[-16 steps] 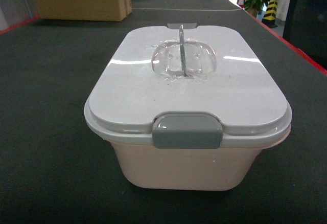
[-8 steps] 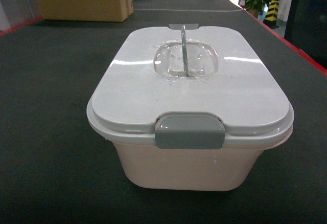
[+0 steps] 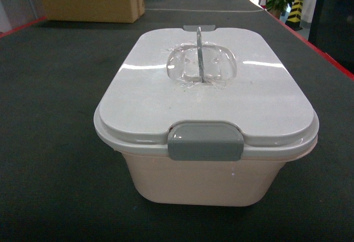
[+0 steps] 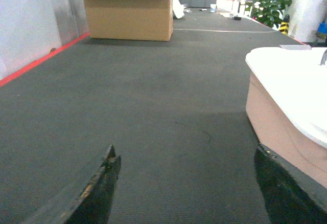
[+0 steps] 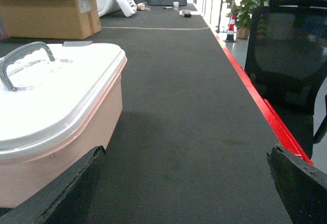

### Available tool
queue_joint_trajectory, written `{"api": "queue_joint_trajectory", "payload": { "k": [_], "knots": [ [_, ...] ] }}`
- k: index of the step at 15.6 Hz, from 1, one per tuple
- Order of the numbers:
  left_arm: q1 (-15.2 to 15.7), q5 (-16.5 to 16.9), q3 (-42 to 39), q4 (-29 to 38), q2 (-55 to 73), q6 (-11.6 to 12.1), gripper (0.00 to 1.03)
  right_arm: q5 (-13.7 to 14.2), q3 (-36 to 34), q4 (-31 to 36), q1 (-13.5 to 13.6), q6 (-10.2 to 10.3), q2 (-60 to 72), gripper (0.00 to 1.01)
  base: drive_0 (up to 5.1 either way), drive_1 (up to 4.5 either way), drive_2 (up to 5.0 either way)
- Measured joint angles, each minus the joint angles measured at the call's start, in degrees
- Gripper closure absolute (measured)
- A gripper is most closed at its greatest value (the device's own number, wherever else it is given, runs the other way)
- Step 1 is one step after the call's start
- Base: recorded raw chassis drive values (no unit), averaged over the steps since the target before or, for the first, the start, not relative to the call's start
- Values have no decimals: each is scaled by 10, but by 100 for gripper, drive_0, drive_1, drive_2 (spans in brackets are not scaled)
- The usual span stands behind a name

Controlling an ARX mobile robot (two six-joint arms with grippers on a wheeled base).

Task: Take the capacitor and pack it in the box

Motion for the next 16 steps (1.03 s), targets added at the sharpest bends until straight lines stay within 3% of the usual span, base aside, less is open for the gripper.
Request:
{"api": "queue_joint_trajectory", "payload": {
  "k": [2, 16],
  "knots": [
    [0, 0, 0, 0, 0, 1, 3, 0, 0, 0, 0, 0, 0, 3, 0, 0, 0],
    [0, 0, 0, 0, 0, 0, 5, 0, 0, 0, 0, 0, 0, 3, 0, 0, 0]
  ]
}}
